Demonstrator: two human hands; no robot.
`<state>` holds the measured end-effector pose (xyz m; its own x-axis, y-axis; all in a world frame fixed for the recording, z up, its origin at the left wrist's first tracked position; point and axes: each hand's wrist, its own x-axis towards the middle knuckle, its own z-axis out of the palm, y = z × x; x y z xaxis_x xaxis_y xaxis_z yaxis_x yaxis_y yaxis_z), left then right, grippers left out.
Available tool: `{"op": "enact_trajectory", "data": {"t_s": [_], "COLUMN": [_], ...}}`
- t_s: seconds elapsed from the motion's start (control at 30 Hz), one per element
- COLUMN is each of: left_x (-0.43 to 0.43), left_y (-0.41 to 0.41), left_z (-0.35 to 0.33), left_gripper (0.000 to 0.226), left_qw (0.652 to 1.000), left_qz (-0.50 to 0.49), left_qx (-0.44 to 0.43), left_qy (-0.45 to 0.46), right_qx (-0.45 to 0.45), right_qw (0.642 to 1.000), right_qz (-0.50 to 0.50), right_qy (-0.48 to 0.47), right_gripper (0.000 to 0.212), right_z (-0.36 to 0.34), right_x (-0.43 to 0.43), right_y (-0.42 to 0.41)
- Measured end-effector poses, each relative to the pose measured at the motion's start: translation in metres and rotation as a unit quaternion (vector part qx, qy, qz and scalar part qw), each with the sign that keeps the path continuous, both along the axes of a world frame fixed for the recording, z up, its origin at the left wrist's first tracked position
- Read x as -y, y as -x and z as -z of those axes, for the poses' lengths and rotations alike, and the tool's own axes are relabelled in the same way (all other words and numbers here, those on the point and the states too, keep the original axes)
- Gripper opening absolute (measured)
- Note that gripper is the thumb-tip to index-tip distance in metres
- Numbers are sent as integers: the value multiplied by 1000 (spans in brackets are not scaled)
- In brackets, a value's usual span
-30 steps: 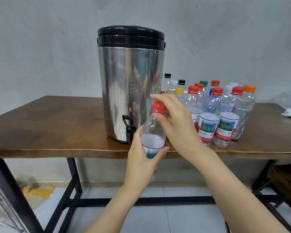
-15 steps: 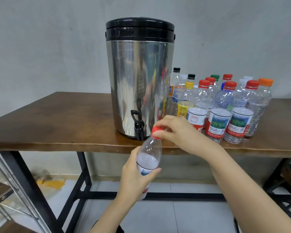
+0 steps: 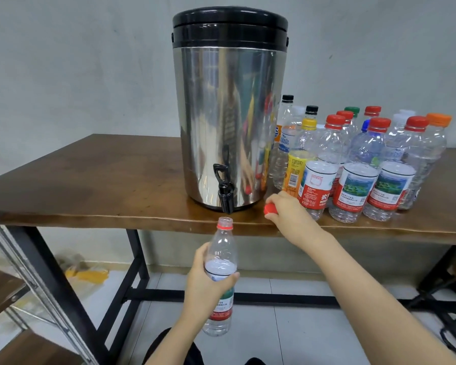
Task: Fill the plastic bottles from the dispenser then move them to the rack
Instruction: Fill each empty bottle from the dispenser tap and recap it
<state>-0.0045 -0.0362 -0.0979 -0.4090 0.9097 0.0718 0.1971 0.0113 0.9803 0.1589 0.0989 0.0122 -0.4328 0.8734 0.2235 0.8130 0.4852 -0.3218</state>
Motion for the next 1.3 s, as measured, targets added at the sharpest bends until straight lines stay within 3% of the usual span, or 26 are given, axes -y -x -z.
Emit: {"op": "enact_trajectory", "data": {"t_s": [0.43,0.57,0.7,0.83,0.93,1.07,1.2,1.3], "left_x": [-26,-30,-31,-33,-39,-43,-45,-47], "left_y": [-5,-6,-8,-10,-10,-7,-3,-1], "left_z": [-5,-2,-2,-4,-4,-4,1,3], "left_gripper": [79,80,84,91,95,94,95,96], "left_qw": [993,989,984,970,967,968,962,962], "left_qz": [-43,-58,-68,-79,-61,-59,-72,-77], "left_qx": [-106,-131,-151,-212,-232,-231,-248,-247], "left_qy": [-38,-47,-64,-87,-83,-82,-83,-82], "right_qx": [33,-132,-249,-182,-176,-201,-247,-232], "right_qw": [999,981,947,962,959,938,903,883], "right_qz": [25,-47,-136,-159,-179,-211,-250,-277], "right_qy": [-29,-135,-149,-130,-135,-188,-248,-299], "right_gripper": [46,33,35,43,30,17,16,18], "right_z": [14,-14,-54,-67,-65,-54,-41,-26], "right_x": [-13,2,25,25,21,16,15,20], "right_y": [11,21,42,53,58,62,63,58]}}
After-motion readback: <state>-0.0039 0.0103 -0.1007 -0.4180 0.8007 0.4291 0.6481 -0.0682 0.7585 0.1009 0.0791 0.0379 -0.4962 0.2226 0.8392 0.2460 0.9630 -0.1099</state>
